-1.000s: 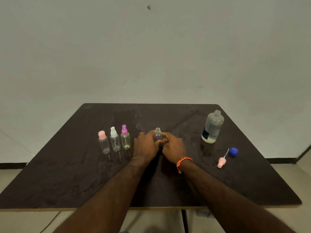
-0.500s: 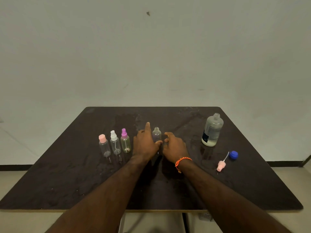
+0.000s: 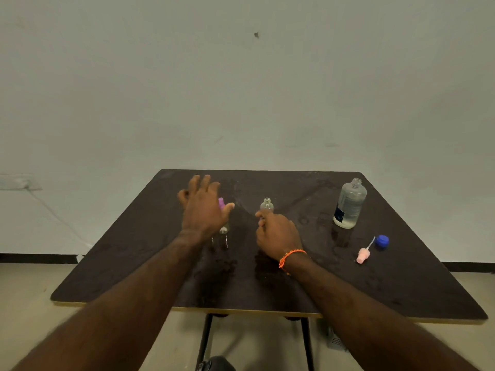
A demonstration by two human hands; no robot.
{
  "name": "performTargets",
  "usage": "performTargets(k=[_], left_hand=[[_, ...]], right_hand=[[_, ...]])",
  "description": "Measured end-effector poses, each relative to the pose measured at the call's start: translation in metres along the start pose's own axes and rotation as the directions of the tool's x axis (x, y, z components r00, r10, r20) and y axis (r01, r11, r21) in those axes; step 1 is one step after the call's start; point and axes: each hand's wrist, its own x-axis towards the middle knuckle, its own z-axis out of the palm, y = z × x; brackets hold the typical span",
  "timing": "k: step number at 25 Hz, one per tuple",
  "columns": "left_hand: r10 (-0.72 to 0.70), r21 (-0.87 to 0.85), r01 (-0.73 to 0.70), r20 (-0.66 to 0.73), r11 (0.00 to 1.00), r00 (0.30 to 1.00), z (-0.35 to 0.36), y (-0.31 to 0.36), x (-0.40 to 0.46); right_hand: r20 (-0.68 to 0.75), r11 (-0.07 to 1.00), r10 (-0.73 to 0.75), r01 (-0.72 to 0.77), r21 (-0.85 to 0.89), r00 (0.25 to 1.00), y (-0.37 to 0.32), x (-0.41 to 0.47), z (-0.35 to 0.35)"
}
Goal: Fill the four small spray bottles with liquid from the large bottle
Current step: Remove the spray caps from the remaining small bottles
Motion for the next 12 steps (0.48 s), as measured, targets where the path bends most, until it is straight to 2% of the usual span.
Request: performTargets(k=[2, 6, 10, 12], left_hand=[[-0.048, 0.050, 0.043, 0.102, 0.998, 0.994, -0.002, -0.016, 0.012], [-0.015, 0.079, -0.007, 0.276, 0.997, 0.961, 0.002, -0.027, 0.027], [0.046, -0.033, -0.038, 0.285, 0.999, 0.957, 0.006, -0.025, 0.027], [0.087, -0.075, -0.069, 0.285, 0.995, 0.955, 0.004, -0.019, 0.024]], right_hand=[[0.028, 0.999, -0.012, 0.011, 0.042, 1.000, -0.011, 0.004, 0.008], [0.079, 0.997, -0.028, 0.022, 0.079, 0.996, -0.025, 0.017, 0.024], [0.141, 0.992, -0.020, 0.002, 0.128, 0.990, -0.036, 0.025, 0.033], [0.126, 0.987, -0.016, -0.005, 0.163, 0.992, -0.041, 0.024, 0.033]])
